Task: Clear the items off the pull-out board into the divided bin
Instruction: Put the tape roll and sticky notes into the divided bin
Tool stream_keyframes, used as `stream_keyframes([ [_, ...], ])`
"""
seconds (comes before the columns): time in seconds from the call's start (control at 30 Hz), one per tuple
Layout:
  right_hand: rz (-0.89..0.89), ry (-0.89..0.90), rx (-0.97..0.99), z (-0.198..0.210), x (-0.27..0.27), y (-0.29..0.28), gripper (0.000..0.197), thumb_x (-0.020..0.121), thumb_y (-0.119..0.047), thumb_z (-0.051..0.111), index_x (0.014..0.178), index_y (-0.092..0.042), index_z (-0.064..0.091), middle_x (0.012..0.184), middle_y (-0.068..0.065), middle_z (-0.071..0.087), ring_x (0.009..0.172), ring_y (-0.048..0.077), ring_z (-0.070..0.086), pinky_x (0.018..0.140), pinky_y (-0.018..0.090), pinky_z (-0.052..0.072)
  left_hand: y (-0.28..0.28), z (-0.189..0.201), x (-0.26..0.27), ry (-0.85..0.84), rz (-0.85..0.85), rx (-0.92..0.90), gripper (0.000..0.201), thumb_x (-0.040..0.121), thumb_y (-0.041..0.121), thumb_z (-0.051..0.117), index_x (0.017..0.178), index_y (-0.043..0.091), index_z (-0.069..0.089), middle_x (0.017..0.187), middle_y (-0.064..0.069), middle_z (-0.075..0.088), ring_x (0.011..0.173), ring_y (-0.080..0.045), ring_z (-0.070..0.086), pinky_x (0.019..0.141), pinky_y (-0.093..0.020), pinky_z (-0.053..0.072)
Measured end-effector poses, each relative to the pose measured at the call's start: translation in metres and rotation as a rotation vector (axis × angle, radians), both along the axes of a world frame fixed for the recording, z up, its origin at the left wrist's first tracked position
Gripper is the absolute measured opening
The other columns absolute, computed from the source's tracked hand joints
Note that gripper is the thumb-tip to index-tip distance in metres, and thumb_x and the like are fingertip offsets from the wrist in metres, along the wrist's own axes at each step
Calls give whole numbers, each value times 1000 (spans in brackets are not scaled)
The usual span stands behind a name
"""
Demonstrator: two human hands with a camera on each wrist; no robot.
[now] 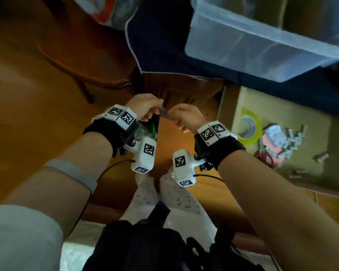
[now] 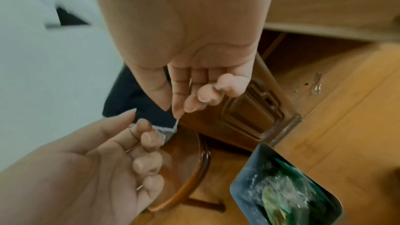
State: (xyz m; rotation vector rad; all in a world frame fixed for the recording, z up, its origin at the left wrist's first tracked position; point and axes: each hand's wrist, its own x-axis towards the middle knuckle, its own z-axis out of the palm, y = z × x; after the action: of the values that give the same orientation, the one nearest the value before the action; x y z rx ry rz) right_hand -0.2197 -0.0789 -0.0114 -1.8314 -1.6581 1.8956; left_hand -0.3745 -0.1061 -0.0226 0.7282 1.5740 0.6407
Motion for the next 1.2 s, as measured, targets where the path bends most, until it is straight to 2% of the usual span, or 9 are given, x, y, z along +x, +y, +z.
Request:
stream_keyframes([
  [0.13,-156,-3,60,19,59,3,19,90,-14,50,74,-21,58,61,2,50,46,14,42,40,20,29,26,34,58,26,-184,88,25,92,24,51,68,21,54,63,4,53,47,-8,42,44,-19,30],
  [0.37,-442,-49,56,0,187,20,19,92,-11,46,76,-14,55,56,3,48,25,2,37,31,11,24,49,41,188,-35,-508,126,21,92,21,52,71,24,56,67,5,56,51,-3,51,49,-17,40],
  [0.53,-564,-130,4,-36,284,40,25,87,-12,52,63,-18,54,57,4,49,41,14,43,37,17,30,72,19,274,4,-484,54,20,91,13,53,73,22,56,71,5,59,42,8,52,50,-8,41],
  [0.63,-585,-241,1,-50,330,53,12,84,-14,58,91,-11,67,72,8,61,56,17,53,47,23,44,89,1,307,94,-342,-68,22,91,11,51,71,20,55,70,3,59,52,-4,54,50,-16,42],
  [0.73,-530,-309,11,-68,356,68,42,81,-15,64,122,-11,57,115,12,64,95,24,62,83,36,54,99,-18,323,179,-230,-275,24,90,12,53,66,14,54,68,-3,56,58,-15,50,54,-23,42],
  [0.8,-456,-363,23,-77,361,76,50,79,-17,66,127,-16,51,129,7,55,113,25,56,97,39,48,97,-33,328,245,-236,-410,26,89,16,56,64,9,54,71,-8,57,63,-19,51,68,-29,44],
  [0.87,-318,-450,50,-83,362,82,55,76,-19,69,128,-17,49,137,9,41,125,27,43,105,39,41,95,-42,332,265,-258,-470,18,87,17,60,78,1,63,93,-18,65,87,-29,61,89,-36,48],
  [1.0,-70,-530,117,-86,361,85,68,68,-34,76,129,-19,49,139,7,23,130,28,24,108,40,33,96,-51,342,359,-332,-508,47,87,25,61,125,-1,55,131,-20,57,120,-35,54,105,-41,41],
  [1.2,0,-562,73,-86,362,89,68,67,-33,76,127,-11,51,140,7,19,129,26,24,106,33,33,104,-68,350,599,-505,-513,73,75,52,66,130,6,49,135,-17,53,122,-36,50,104,-47,40],
])
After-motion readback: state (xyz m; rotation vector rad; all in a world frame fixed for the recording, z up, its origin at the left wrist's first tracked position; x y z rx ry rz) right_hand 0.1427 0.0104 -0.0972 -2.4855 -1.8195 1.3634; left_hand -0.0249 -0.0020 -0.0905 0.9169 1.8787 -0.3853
